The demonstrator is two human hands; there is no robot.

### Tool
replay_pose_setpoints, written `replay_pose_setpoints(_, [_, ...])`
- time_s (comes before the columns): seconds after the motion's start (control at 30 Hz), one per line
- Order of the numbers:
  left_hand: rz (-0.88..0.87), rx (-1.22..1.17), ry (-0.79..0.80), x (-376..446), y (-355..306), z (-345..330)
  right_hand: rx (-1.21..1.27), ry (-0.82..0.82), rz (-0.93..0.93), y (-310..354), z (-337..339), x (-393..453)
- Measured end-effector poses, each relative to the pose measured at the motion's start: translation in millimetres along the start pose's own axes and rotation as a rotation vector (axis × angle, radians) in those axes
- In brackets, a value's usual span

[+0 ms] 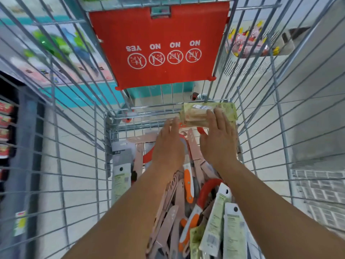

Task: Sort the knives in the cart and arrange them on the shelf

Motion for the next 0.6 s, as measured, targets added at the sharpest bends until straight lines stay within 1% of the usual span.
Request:
replay_pose_setpoints(0.07, [0.096,0.004,-0.007,-16,20,3,0.041,0.015,0.011,9,-2,-16])
replay_pose_setpoints(0.13, [0.131,0.064,0.016,-32,35,4,0.059,0.031,0.024,14,-8,-33])
replay_pose_setpoints(0.2, [0.129,0.186,0.127,-45,48,2,0.041,0.060,0.037,16,-19,-49])
replay_pose_setpoints(0.27, [0.119,0.282,0.232,-54,58,-5,0.041,0.171,-0.006,14,-33,-66])
replay_pose_setpoints(0.33, [0.094,0.326,0.274,-61,65,-14,-0.013,0.315,-0.020,11,-48,-81])
replay_pose_setpoints(0.4, [0.053,0.309,0.239,-68,67,-21,-0.064,0.360,0.011,11,-57,-92])
replay_pose_setpoints(0.47, [0.011,0.284,0.138,-76,64,-22,-0.050,0.366,0.004,14,-58,-99])
replay_pose_setpoints(0.53, [0.034,0.254,0.056,-85,62,-20,-0.044,0.363,0.004,16,-57,-103])
replay_pose_setpoints(0.6, [0.093,0.182,0.019,-94,63,-20,-0.051,0.369,0.010,19,-53,-106])
Point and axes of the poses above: each hand's wrist, its own x-axis towards the middle knuckle, its own z-axis out of the back of the hand, y = z × x, the point moved 3 cm from there along x, towards the middle knuckle, and after that the axes turned 3 degrees about x, right-handed, at the moved point
